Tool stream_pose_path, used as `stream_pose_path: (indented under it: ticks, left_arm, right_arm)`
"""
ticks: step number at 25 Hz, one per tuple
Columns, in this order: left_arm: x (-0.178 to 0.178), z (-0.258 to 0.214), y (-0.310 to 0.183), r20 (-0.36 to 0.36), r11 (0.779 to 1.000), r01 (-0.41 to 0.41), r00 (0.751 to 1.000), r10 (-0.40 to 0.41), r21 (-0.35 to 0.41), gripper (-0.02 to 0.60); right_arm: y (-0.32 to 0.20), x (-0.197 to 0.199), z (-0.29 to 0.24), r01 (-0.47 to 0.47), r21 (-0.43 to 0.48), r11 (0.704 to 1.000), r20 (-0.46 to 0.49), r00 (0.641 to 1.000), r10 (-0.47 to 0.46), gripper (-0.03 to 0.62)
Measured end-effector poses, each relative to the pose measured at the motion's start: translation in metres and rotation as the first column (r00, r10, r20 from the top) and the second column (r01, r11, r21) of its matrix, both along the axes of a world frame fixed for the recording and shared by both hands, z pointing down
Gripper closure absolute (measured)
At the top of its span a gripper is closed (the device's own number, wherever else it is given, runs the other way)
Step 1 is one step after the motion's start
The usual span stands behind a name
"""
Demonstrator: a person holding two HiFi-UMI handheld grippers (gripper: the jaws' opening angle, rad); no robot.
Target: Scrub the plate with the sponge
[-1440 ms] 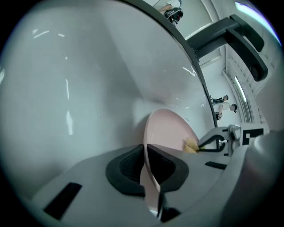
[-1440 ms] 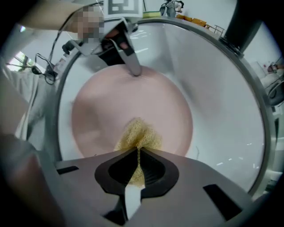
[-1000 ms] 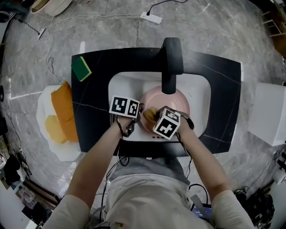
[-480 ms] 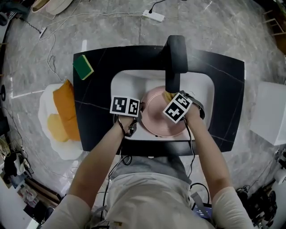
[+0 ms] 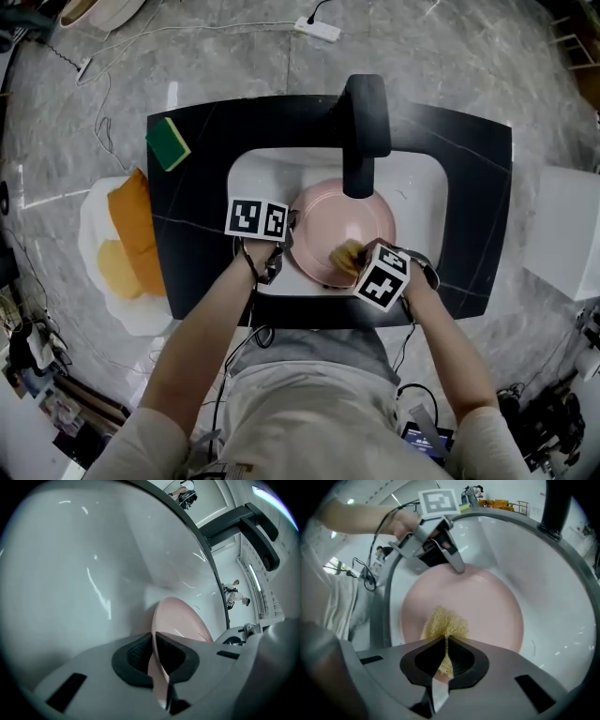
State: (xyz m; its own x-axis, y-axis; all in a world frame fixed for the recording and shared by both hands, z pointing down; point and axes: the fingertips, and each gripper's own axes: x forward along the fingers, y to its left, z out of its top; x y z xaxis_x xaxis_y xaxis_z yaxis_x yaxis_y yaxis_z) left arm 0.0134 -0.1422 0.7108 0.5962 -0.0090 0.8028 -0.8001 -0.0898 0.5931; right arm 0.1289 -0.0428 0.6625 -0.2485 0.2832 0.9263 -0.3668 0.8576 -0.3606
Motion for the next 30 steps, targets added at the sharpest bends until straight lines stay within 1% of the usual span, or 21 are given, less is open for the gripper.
stream_pose_path:
  ticks: [2, 3, 6, 8, 10, 12, 13, 15, 18, 20, 22, 24, 26, 28, 30]
  left_arm:
    - [0.002, -0.001, 0.002, -0.004, 1.0, -0.008, 1.0, 0.008, -0.003, 0.554]
    - [0.003, -0.002, 0.002, -0.005, 1.0, -0.015, 1.0, 0.015, 0.0, 0.554]
    - [0.004, -0.003, 0.0, -0.019, 1.0, -0.015, 1.0, 0.015, -0.006, 0.554]
    - [0.005, -0.003, 0.002, -0.026, 1.0, -0.018, 1.0, 0.017, -0.015, 0.554]
    - [0.008, -0.006, 0.004, -0.02, 0.999, -0.036, 0.999, 0.036, -0.002, 0.552]
    - [0.009, -0.008, 0.004, 0.006, 0.997, -0.068, 0.998, 0.067, 0.032, 0.546]
    - [0.008, -0.008, 0.003, 0.019, 0.996, -0.074, 0.997, 0.073, 0.044, 0.537]
    - [0.007, -0.007, 0.002, 0.025, 0.998, -0.052, 0.998, 0.051, 0.045, 0.537]
    - [0.004, -0.003, 0.002, 0.015, 1.0, -0.017, 1.0, 0.017, 0.02, 0.538]
    - [0.003, -0.001, 0.003, 0.014, 1.0, -0.011, 1.0, 0.011, 0.012, 0.538]
    - [0.001, 0.002, 0.004, 0.005, 1.0, 0.007, 1.0, -0.007, 0.004, 0.538]
    - [-0.002, 0.006, 0.005, -0.002, 0.999, 0.036, 0.999, -0.036, -0.002, 0.538]
    - [-0.003, 0.007, 0.005, 0.001, 0.998, 0.058, 0.998, -0.058, 0.002, 0.54]
    - [-0.005, 0.007, 0.003, 0.026, 0.998, 0.058, 0.998, -0.058, 0.02, 0.541]
    - [-0.008, 0.007, 0.0, 0.063, 0.998, 0.039, 0.997, -0.042, 0.044, 0.541]
  right_arm:
    - [0.014, -0.027, -0.008, -0.022, -0.041, 0.999, 0.09, 0.996, 0.026, 0.549]
    - [0.015, -0.038, -0.008, -0.032, -0.044, 0.999, 0.123, 0.992, 0.037, 0.549]
    - [0.004, -0.064, -0.003, -0.063, -0.011, 0.998, 0.187, 0.98, 0.064, 0.549]
    - [-0.012, -0.073, 0.004, -0.091, 0.018, 0.996, 0.202, 0.976, 0.085, 0.549]
    - [-0.029, -0.074, 0.013, -0.085, 0.08, 0.993, 0.17, 0.983, 0.07, 0.549]
    - [-0.046, -0.07, 0.024, -0.059, 0.14, 0.988, 0.118, 0.992, 0.043, 0.548]
    - [-0.052, -0.068, 0.028, -0.048, 0.157, 0.986, 0.1, 0.994, 0.033, 0.546]
    - [-0.06, -0.068, 0.033, -0.033, 0.169, 0.985, 0.09, 0.996, 0.018, 0.545]
    - [-0.07, -0.064, 0.038, -0.017, 0.194, 0.981, 0.073, 0.997, 0.003, 0.545]
    - [-0.083, -0.055, 0.043, -0.033, 0.238, 0.971, 0.054, 0.998, 0.021, 0.545]
    - [-0.098, -0.047, 0.049, -0.044, 0.297, 0.954, 0.036, 0.999, 0.035, 0.545]
    - [-0.11, -0.035, 0.054, -0.035, 0.362, 0.932, -0.009, 0.999, 0.041, 0.545]
    - [-0.118, -0.014, 0.058, -0.041, 0.404, 0.914, -0.07, 0.995, 0.076, 0.546]
    - [-0.118, 0.01, 0.058, -0.042, 0.412, 0.91, -0.133, 0.986, 0.105, 0.548]
    - [-0.11, 0.032, 0.057, 0.009, 0.401, 0.916, -0.207, 0.975, 0.081, 0.548]
